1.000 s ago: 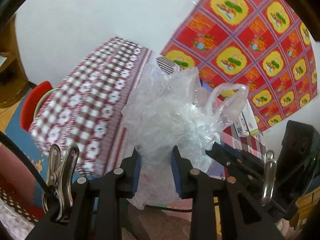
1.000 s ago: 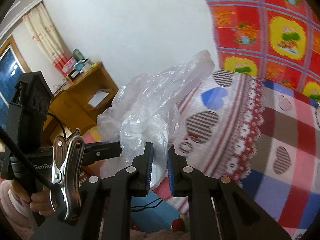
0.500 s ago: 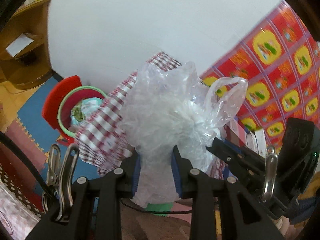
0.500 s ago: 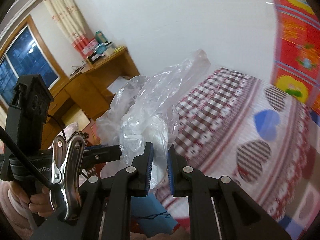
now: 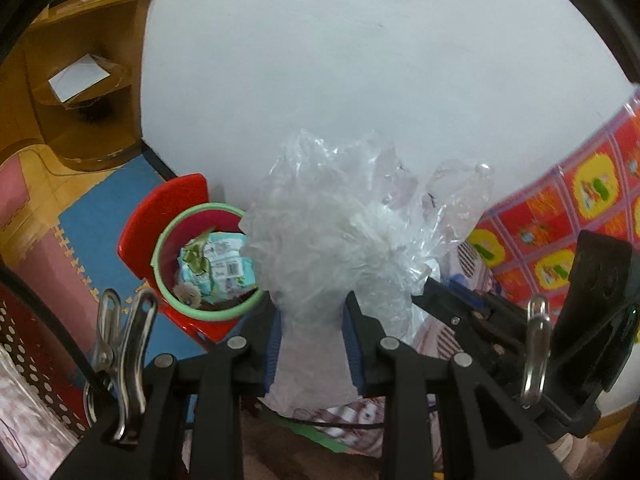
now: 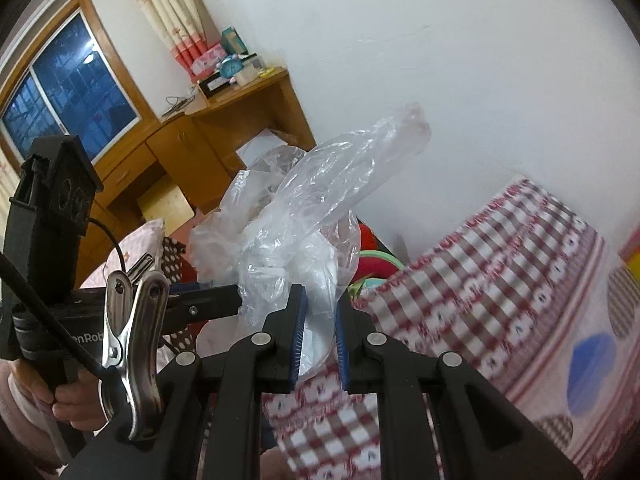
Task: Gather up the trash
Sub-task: 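Carry the plastic bag with both grippers over the red bucket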
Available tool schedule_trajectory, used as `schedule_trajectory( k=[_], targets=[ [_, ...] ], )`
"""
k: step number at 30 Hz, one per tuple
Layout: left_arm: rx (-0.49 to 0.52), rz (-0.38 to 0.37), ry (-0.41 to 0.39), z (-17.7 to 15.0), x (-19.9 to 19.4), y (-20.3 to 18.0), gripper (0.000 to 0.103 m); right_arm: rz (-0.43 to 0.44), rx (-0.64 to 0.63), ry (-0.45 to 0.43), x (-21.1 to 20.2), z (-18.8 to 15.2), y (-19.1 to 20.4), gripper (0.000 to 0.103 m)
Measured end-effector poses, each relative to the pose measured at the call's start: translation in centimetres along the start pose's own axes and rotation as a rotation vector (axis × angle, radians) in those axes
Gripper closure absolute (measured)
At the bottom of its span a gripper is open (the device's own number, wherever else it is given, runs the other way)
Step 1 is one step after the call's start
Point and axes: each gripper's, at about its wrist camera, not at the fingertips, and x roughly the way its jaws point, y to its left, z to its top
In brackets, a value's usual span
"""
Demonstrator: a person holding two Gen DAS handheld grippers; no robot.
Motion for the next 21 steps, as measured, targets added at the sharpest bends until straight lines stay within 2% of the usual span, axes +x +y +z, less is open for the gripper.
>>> schedule_trajectory(
  k=[13, 21],
  targets=[
    [-0.002, 0.002, 0.086, 6.0, 5.9, 6.4, 0.074, -0.064, 0.039, 0.117, 9.5, 4.1, -0.2, 0.087],
    [-0.014, -0.001, 0.185, 7.2, 10.9, 9.4, 0.074, -0.114, 0.053, 0.241, 15.2, 4.6, -1.2, 0.086]
  ],
)
